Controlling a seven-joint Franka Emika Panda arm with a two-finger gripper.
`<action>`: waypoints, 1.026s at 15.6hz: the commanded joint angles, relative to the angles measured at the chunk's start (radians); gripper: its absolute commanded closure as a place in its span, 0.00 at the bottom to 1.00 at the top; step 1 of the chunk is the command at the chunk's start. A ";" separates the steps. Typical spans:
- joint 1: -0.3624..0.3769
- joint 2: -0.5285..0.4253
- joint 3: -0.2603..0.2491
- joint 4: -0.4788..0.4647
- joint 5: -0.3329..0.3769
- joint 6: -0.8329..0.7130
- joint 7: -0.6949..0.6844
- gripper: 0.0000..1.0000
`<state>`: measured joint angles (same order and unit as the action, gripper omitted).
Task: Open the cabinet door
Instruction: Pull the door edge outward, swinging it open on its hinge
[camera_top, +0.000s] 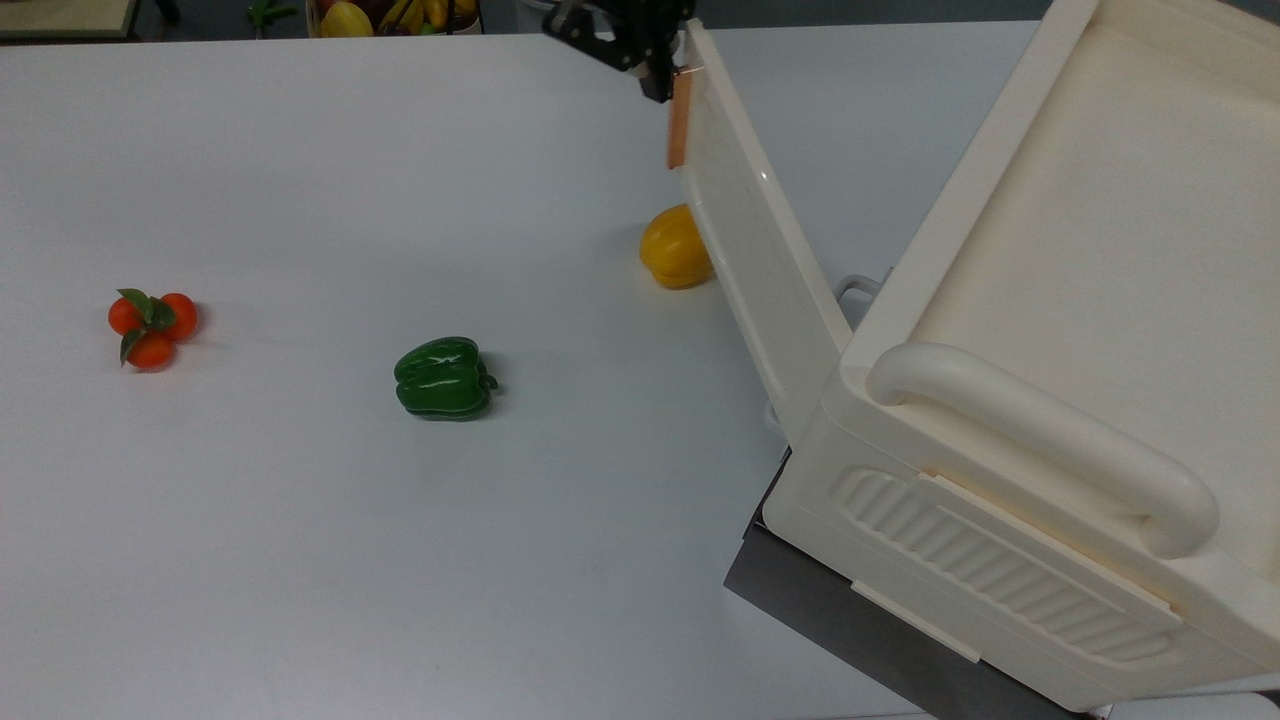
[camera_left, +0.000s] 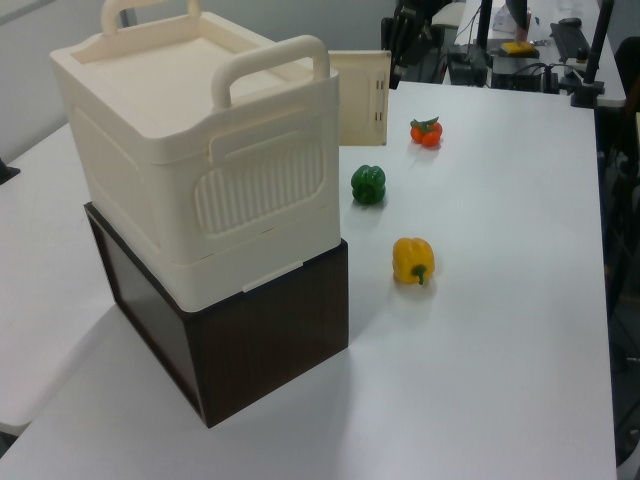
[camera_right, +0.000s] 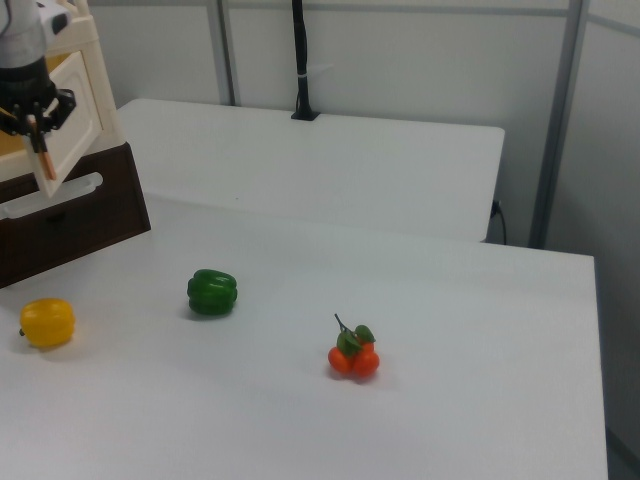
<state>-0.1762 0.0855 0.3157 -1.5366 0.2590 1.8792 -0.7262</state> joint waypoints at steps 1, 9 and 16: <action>-0.022 0.002 -0.024 -0.025 0.009 0.086 -0.025 0.90; -0.025 0.048 -0.101 -0.025 0.008 0.290 -0.042 0.87; -0.022 0.007 -0.242 -0.025 0.002 0.097 -0.025 0.31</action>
<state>-0.2085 0.1363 0.1444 -1.5493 0.2585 2.1142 -0.7442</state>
